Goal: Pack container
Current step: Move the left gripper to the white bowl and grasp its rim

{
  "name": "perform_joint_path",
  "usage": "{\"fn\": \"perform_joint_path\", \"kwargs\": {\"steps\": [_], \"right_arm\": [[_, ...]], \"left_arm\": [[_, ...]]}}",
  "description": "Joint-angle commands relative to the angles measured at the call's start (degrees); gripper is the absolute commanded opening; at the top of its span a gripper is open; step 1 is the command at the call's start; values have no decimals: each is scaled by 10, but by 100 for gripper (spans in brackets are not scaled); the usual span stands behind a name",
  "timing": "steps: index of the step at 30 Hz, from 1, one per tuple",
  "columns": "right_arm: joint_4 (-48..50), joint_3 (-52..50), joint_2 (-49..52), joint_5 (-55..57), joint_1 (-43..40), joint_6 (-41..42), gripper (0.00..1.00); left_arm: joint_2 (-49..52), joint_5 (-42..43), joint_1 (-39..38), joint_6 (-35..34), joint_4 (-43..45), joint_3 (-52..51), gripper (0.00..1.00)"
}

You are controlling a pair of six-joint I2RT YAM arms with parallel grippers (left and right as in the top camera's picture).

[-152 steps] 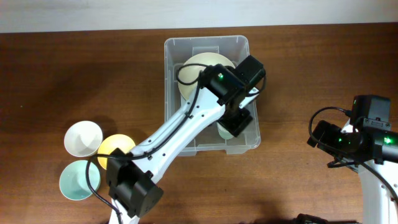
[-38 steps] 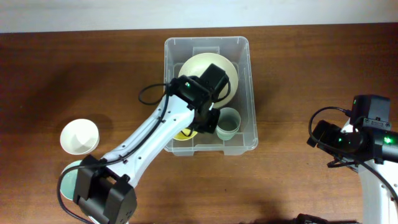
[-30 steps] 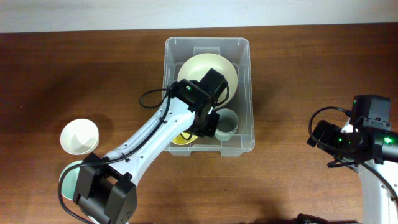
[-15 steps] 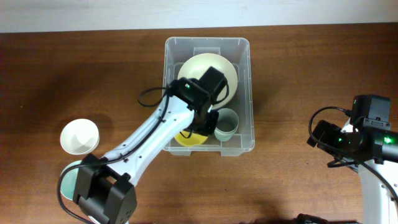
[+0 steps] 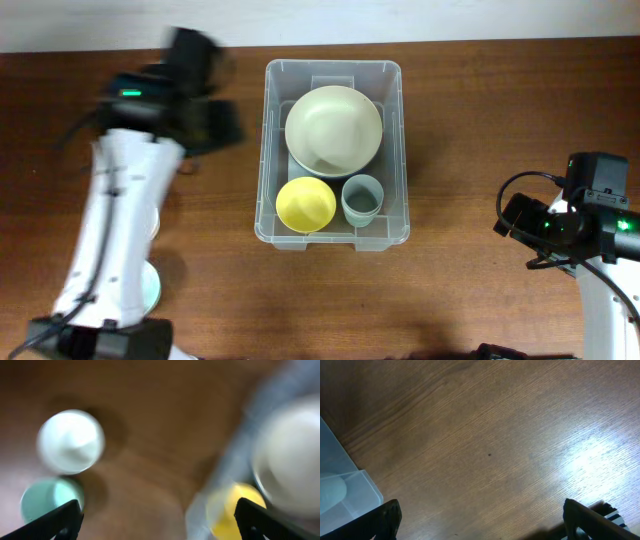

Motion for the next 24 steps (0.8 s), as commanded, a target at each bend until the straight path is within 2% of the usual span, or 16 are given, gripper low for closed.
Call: {"fn": "perform_joint_path", "kwargs": {"steps": [1,5,9,14,17,24], "right_arm": [[0,9,-1,-1,-3,-3,99],[0,9,-1,-2,-3,-3,99],[-1,9,-1,-2,-3,-3,99],[-1,9,-1,-2,-3,-3,99],[-1,9,-1,-2,-3,-4,99],[-2,9,-1,-1,-3,-4,99]], "left_arm": [[-3,17,85,-93,-2,-2,99],[5,8,153,-92,33,-45,99],[27,2,188,-92,98,-122,99],[70,2,202,-90,167,-202,99],[125,2,203,-64,203,-223,99],[213,4,203,-64,203,-223,99]]}}
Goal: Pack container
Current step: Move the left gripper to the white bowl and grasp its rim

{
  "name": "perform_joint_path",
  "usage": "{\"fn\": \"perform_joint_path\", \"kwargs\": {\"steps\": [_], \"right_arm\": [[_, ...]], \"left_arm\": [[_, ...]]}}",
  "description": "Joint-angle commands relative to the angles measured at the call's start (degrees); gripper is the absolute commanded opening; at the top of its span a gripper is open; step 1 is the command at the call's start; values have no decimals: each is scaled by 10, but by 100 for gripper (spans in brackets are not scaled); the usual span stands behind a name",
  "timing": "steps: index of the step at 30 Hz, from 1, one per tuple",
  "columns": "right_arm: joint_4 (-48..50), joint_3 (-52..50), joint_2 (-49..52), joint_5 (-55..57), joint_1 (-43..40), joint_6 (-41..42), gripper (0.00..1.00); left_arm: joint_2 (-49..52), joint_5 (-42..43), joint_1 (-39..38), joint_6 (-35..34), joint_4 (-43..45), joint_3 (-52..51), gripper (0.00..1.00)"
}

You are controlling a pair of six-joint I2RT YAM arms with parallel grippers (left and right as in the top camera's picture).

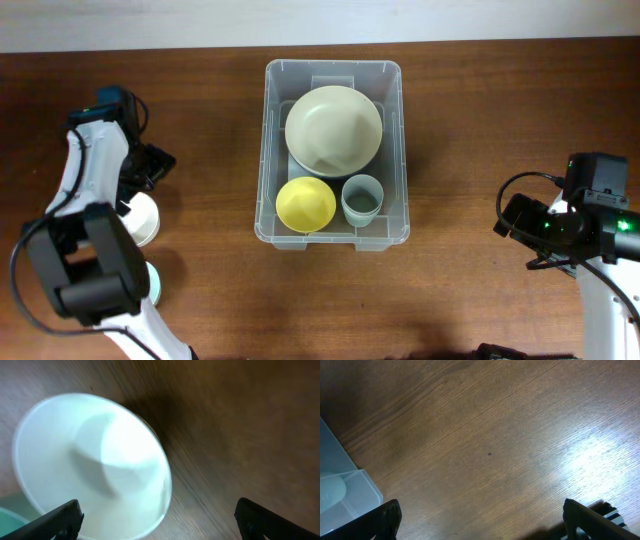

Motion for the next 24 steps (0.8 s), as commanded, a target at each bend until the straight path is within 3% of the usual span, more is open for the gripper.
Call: {"fn": "perform_joint_path", "kwargs": {"steps": [1,4,5,9,10,12,17,24], "right_arm": [[0,9,-1,-1,-3,-4,99],[0,9,-1,-2,-3,-4,99],[0,9,-1,-2,-3,-4,99],[0,9,-1,-1,-3,-4,99],[0,9,-1,-1,-3,-4,99],[-1,9,-1,-1,-3,-4,99],[0,9,-1,-1,-3,-4,99],[0,9,-1,-2,-3,-4,99]], "left_arm": [[45,-2,2,12,-1,-3,99],[59,0,2,12,-2,-3,90],[61,0,2,14,-3,-3,80],[60,0,2,14,-3,-3,62],[60,0,2,14,-3,-3,51],[60,0,2,14,-2,-3,41],[60,0,2,14,-2,-3,1],[60,0,2,23,2,2,0]]}}
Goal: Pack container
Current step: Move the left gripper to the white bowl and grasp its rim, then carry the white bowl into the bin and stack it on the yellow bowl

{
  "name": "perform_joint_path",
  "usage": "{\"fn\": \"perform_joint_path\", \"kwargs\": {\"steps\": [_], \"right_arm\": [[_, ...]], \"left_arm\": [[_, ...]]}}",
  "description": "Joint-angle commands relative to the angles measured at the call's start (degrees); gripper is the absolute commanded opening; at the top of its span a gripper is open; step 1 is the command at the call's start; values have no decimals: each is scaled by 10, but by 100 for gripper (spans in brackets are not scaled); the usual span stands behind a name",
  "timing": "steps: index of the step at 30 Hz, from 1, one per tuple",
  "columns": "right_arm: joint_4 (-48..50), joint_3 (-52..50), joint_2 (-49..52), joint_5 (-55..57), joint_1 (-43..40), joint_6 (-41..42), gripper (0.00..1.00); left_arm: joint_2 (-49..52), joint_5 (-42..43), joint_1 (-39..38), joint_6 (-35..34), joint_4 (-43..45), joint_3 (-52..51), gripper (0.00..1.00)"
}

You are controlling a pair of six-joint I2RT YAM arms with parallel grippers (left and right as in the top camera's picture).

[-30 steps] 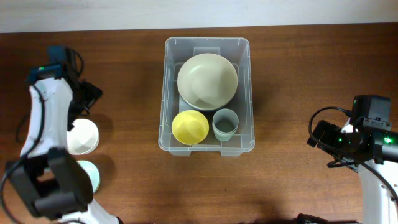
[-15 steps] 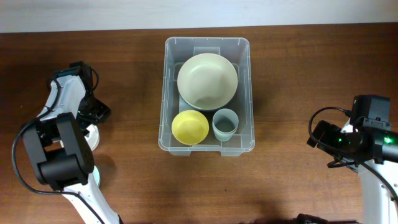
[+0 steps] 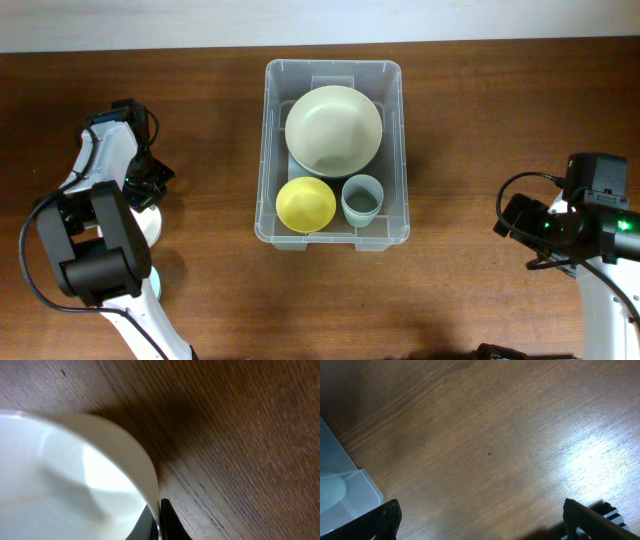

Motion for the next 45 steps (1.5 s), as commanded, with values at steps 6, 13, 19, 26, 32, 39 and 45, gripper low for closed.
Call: {"fn": "perform_joint_path", "kwargs": {"steps": [6,13,19,26,32,39,45], "right_arm": [[2,9,-1,-1,-3,-4,99],[2,9,-1,-1,-3,-4,99],[2,9,-1,-1,-3,-4,99],[2,9,-1,-1,-3,-4,99],[2,9,-1,-1,-3,-4,99],[-2,9,-1,-1,-3,-6,99],[-2,9,-1,-1,-3,-6,99]], "left_arm": [[0,-2,2,53,-60,103,1],[0,-2,-38,66,-175,282,1],[0,-3,-134,84,-258,419,1],[0,-2,-288,90,-292,466,1],[0,-2,-404,90,-316,466,1],[0,53,-474,137,-316,464,1],[0,56,-481,137,-316,457,0]]}}
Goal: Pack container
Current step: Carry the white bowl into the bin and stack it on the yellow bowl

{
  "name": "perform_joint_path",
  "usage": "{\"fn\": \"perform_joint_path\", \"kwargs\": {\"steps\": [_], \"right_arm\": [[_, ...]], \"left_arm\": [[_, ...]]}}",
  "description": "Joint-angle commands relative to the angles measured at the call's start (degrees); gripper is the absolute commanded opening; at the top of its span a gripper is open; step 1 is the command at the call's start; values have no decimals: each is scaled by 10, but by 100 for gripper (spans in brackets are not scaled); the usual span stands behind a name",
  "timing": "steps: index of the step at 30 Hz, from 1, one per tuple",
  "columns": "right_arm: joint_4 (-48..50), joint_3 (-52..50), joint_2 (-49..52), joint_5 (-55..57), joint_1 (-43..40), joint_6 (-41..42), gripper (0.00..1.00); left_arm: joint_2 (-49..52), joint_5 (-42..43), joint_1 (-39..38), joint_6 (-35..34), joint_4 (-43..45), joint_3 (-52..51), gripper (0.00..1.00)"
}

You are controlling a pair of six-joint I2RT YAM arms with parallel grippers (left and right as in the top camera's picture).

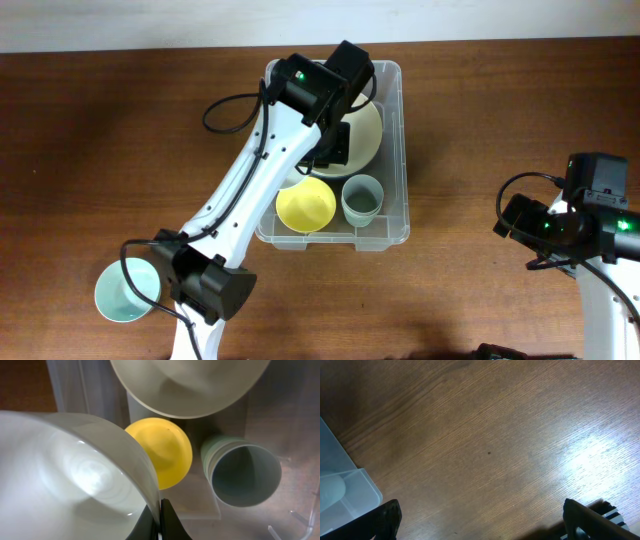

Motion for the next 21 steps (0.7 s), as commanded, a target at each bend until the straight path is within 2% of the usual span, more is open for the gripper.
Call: {"fn": "perform_joint_path", "kwargs": {"steps": [1,6,12,21], "right_arm": [[0,9,-1,-1,-3,-6,99],[0,9,-1,-1,-3,-6,99],[0,9,-1,-1,-3,-5,99],[2,9,-1,-1,-3,-5,99]], "left_arm": [[-1,15,-1,16,-2,0,1],[-1,43,-1,16,-2,-22,1],[-2,45,-2,16,-2,-132,1],[-2,18,-31,16,2,-151,1]]}}
